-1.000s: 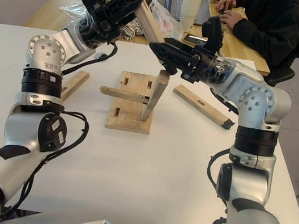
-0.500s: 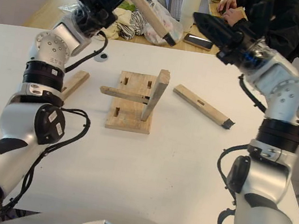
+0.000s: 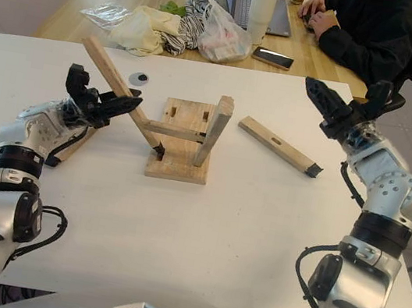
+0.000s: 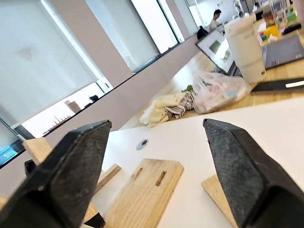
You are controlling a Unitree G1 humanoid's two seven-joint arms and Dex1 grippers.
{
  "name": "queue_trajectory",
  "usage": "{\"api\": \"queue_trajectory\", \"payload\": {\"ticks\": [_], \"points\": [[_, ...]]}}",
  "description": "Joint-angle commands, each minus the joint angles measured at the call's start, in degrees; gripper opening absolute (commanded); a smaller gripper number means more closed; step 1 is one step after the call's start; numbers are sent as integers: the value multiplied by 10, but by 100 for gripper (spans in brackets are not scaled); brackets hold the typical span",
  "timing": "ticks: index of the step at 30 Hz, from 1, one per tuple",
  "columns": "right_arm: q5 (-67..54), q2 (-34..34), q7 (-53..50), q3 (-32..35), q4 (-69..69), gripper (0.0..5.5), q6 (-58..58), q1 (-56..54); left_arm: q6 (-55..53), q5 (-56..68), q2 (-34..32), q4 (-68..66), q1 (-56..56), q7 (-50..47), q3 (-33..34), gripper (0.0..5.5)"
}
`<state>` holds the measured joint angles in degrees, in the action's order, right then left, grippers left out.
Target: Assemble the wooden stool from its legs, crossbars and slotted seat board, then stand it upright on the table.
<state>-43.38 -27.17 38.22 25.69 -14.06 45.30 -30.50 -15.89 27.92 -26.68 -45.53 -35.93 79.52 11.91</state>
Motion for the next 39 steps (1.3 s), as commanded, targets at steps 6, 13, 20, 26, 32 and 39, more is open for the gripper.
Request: {"api": "queue_trajectory", "payload": {"ticks": [6,13,20,26,32,39], "points": [[12,-3,-10,-13,-44,356,-12,-30,127,-97,-30,-45,33,20,-70,201],[11,3,-26,-5,-35,356,-19,-4,218,-156,-97,-23,53,87,-154,201],[21,17,-32,-23,-41,356,-37,-6,259,-186,-112,-8,2,82,-217,201],[17,22,-41,-19,-28,356,-39,8,213,-162,-90,-41,-50,99,-234,201],[17,23,-47,-19,-25,356,-43,17,214,-182,-87,-45,-62,86,-248,201],[-2,31,-92,-18,104,356,-47,7,152,-175,-72,7,-58,45,-255,201]]}}
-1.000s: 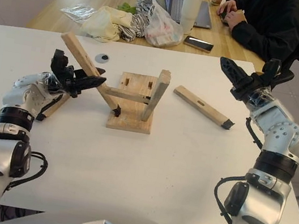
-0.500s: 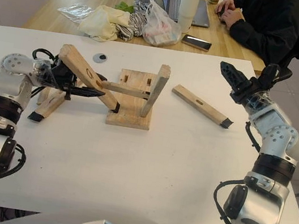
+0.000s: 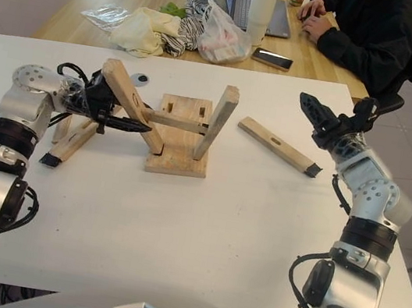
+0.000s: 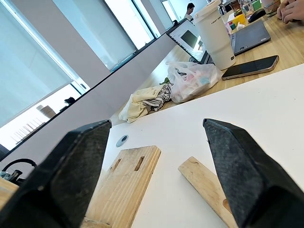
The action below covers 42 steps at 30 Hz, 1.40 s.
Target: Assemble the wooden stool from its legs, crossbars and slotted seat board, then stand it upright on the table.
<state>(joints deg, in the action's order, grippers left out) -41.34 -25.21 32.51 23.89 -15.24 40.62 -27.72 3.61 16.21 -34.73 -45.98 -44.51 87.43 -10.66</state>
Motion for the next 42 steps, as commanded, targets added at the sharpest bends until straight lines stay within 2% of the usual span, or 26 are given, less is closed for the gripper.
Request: {"api": "queue_trajectory", "payload": {"ticks": [1,5,8,11,14,18,20,22,24,26,30,35,38,39,42], "points": [[-26,16,-55,-14,185,356,-2,-42,-54,-59,15,22,40,-53,-30,201],[31,30,-115,-143,399,356,-18,-107,-70,-76,48,47,96,-135,-45,201],[245,1,-183,-344,432,356,-28,-138,-81,-78,67,57,111,-186,-49,201],[436,1,-229,-489,367,356,-77,-167,-91,-78,75,64,114,-201,-51,201],[588,42,-266,-623,179,356,-106,-178,-99,-76,79,73,113,-203,-54,201],[625,58,-139,-746,39,356,-80,-107,-108,-76,83,80,106,-206,-59,201],[624,64,-100,-753,17,356,-87,-77,-119,-73,85,86,102,-208,-58,201],[623,77,-100,-732,5,356,-96,-68,-135,-75,88,107,98,-208,-68,201],[621,89,-104,-712,-3,356,-102,-69,-142,-95,92,129,97,-209,-94,201],[620,99,-110,-693,-9,356,-109,-61,-156,-143,102,134,92,-215,-149,201],[628,107,-109,-674,-21,356,-124,-48,-141,-225,116,99,78,-219,-245,201],[639,117,-103,-657,-31,356,-130,-44,-113,-259,126,-11,74,-242,-286,201],[641,119,-103,-650,-34,356,-134,-44,-100,-232,133,-14,79,-270,-261,201],[642,118,-104,-648,-36,356,-136,-43,-100,-212,136,-3,75,-275,-242,237],[645,118,-105,-641,-39,356,-140,-40,-130,-169,118,70,72,-271,-189,283]]}}
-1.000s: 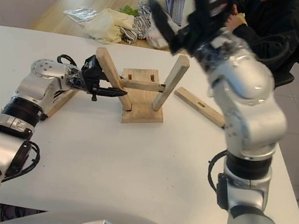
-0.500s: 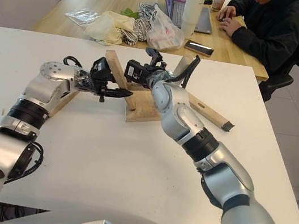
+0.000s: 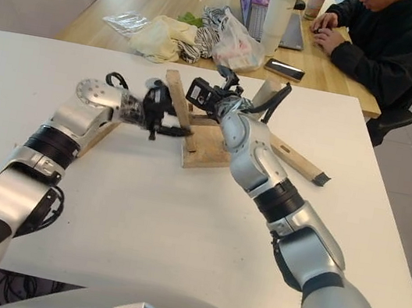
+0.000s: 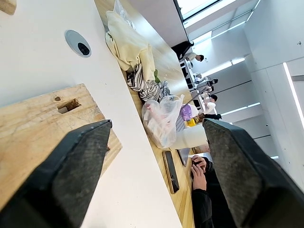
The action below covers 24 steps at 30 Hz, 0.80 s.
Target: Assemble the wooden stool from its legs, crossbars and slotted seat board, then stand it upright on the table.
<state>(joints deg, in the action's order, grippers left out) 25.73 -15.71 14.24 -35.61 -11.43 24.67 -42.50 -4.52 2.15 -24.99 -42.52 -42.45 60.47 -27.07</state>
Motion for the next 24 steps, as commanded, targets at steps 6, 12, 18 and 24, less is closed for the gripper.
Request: {"api": "queue_trajectory", "payload": {"ticks": [6,12,18,24], "points": [[-19,28,69,-24,-77,356,13,116,-125,6,-82,218,72,2,61,347],[-48,41,-71,101,-43,356,-143,72,-129,13,-38,116,30,-100,140,365],[-150,13,-155,301,116,356,-320,50,-9,30,72,-72,-26,-271,226,365],[-344,-40,-17,423,165,356,-254,140,31,87,121,-70,-10,-202,268,365]]}}
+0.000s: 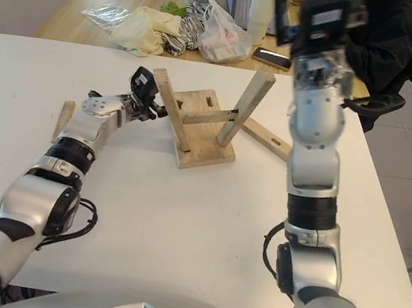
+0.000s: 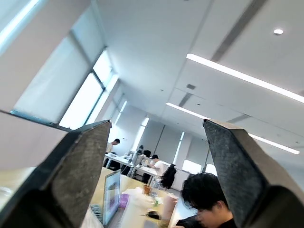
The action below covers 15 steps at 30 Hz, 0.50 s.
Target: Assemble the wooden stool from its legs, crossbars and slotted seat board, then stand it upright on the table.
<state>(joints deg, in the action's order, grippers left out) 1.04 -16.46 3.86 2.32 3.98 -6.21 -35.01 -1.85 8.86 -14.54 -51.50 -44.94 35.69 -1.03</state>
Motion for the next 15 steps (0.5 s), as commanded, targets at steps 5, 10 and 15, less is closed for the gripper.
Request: {"api": "queue_trajectory", "payload": {"ticks": [5,10,15], "points": [[-245,-76,298,48,30,356,124,260,-11,8,32,63,70,88,-21,365],[-87,-110,347,-69,-111,356,48,292,-85,23,26,251,165,164,-81,365],[0,-60,268,-94,-334,356,-35,169,-193,65,45,459,235,200,-170,365]]}}
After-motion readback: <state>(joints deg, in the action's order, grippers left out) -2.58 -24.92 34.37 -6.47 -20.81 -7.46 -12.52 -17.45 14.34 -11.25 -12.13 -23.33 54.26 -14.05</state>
